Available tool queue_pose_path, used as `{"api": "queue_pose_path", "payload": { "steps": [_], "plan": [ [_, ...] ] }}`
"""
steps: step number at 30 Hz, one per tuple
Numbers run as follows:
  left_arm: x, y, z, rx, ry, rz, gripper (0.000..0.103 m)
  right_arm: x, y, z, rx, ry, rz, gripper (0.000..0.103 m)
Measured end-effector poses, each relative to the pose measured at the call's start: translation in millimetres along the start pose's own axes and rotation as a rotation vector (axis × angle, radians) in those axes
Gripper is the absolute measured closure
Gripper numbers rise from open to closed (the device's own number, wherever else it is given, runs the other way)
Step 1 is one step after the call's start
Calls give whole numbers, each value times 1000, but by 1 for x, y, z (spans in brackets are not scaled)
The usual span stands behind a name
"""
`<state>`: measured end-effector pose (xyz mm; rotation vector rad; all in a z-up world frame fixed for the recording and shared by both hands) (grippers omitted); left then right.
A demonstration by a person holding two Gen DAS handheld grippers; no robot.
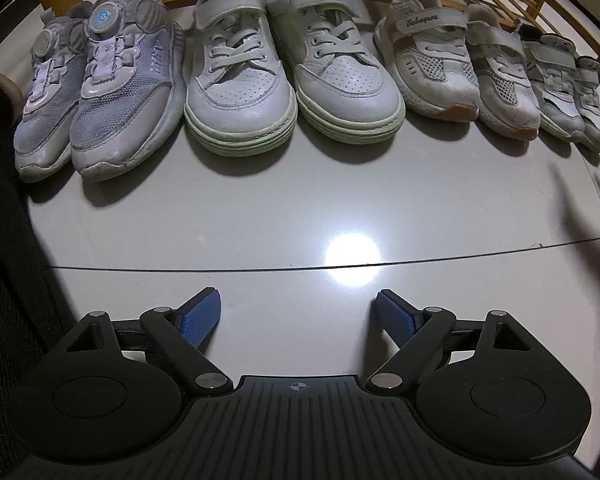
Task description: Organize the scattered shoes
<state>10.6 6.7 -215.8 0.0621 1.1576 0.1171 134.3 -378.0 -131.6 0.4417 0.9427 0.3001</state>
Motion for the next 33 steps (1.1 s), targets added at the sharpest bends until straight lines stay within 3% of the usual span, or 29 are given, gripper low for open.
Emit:
{"api": "queue_pose_path", "payload": {
  "steps": [5, 8, 13, 33],
  "plan": [
    [2, -8, 14, -14, 15, 7, 10, 26, 27, -42, -159, 155, 13, 11],
    [4, -6, 12, -25, 20, 13, 7, 33, 35, -45, -231, 165, -6, 9],
    [5, -7, 9, -37, 19, 18, 1, 43, 30, -51, -235, 209, -35, 7],
    [-2, -9, -8, -62, -18, 26, 0, 67, 56, -76, -469, 231, -166, 0]
  ]
}}
Point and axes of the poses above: each gripper's, at about its wrist camera, not at the fingertips, and x roughly the way its jaws point, y to its left, z to its top, the point moved 1 cm from there along x, roughly the way its jaws point, and after that the axes turned 7 degrees about z, right-handed, at the moved point
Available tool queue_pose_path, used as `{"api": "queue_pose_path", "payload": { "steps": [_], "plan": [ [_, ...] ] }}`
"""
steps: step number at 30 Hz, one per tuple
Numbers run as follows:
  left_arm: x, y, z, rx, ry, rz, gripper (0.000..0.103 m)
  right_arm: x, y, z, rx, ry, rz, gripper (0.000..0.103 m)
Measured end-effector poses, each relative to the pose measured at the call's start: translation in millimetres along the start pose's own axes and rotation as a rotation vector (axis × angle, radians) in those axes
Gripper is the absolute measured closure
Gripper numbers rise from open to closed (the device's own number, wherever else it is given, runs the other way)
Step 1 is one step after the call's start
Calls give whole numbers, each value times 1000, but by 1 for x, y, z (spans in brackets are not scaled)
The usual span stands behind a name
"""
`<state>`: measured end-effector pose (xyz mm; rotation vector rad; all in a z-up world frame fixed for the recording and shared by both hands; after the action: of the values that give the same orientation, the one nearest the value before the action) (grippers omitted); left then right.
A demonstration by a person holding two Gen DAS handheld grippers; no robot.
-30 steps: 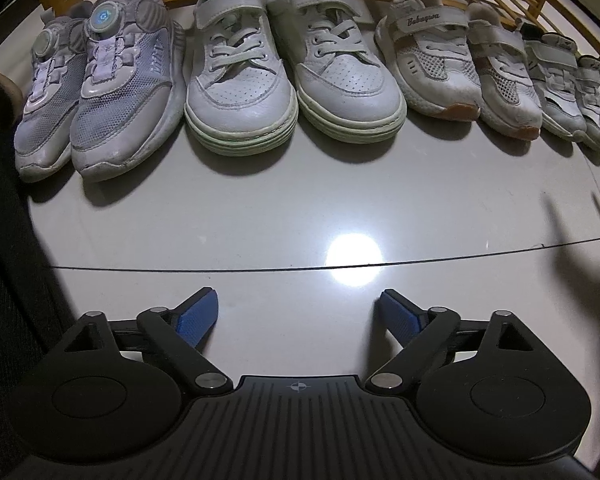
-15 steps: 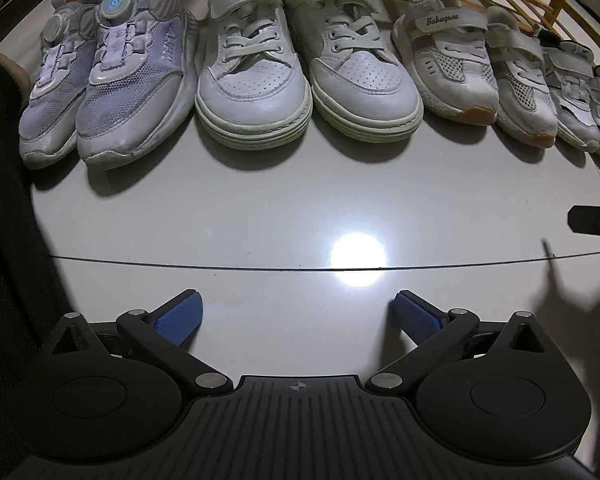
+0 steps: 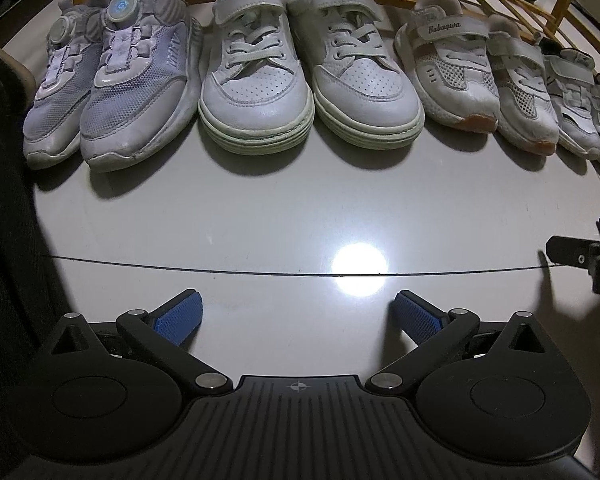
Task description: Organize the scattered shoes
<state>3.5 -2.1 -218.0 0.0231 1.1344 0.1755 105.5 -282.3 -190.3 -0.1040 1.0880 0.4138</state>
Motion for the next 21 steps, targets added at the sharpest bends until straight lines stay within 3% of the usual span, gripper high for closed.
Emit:
{"api": "queue_pose_path", "payload": {
  "steps": [21],
  "plan": [
    [-14, -1, -15, -11, -23, 4, 0, 5, 15, -2, -10, -25, -26, 0]
  ]
}}
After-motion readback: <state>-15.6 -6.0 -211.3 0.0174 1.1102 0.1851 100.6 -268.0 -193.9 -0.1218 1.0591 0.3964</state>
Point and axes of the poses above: each gripper's, at about its wrist camera, not at the fingertips, and x roughly the way its jaws point, y to its left, z to its top, the point moved 1 cm from there along x, roughly the way its jaws point, and after that the axes turned 7 degrees about z, right-handed, at the moved point
